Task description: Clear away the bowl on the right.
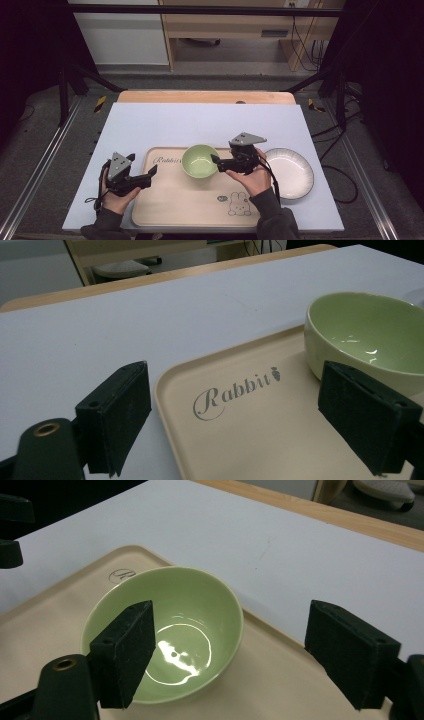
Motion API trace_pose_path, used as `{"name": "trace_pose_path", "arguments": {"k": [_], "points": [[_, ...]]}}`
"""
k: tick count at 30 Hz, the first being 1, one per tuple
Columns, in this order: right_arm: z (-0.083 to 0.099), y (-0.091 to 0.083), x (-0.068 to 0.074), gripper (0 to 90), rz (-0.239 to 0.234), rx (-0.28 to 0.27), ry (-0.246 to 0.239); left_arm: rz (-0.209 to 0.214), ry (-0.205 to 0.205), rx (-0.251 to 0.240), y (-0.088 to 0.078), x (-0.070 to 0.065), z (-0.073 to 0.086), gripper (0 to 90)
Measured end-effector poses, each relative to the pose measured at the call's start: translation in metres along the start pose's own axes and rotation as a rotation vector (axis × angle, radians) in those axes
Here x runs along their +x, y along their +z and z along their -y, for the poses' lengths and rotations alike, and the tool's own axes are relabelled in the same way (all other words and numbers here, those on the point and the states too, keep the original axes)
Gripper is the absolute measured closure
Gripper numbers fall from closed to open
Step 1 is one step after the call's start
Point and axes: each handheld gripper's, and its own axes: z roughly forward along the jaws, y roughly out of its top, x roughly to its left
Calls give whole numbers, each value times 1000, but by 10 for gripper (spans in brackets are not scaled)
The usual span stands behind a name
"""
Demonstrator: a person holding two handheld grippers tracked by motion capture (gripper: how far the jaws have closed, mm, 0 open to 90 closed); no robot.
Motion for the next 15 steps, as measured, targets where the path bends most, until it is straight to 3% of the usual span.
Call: {"name": "trace_pose_path", "arguments": {"k": [8,15], "points": [[10,-15,-8,169,21,-57,-13,-1,1,-6,-1,1,0,131],[25,-37,-20,166,68,-115,1,-1,-6,-8,-1,2,0,128]]}}
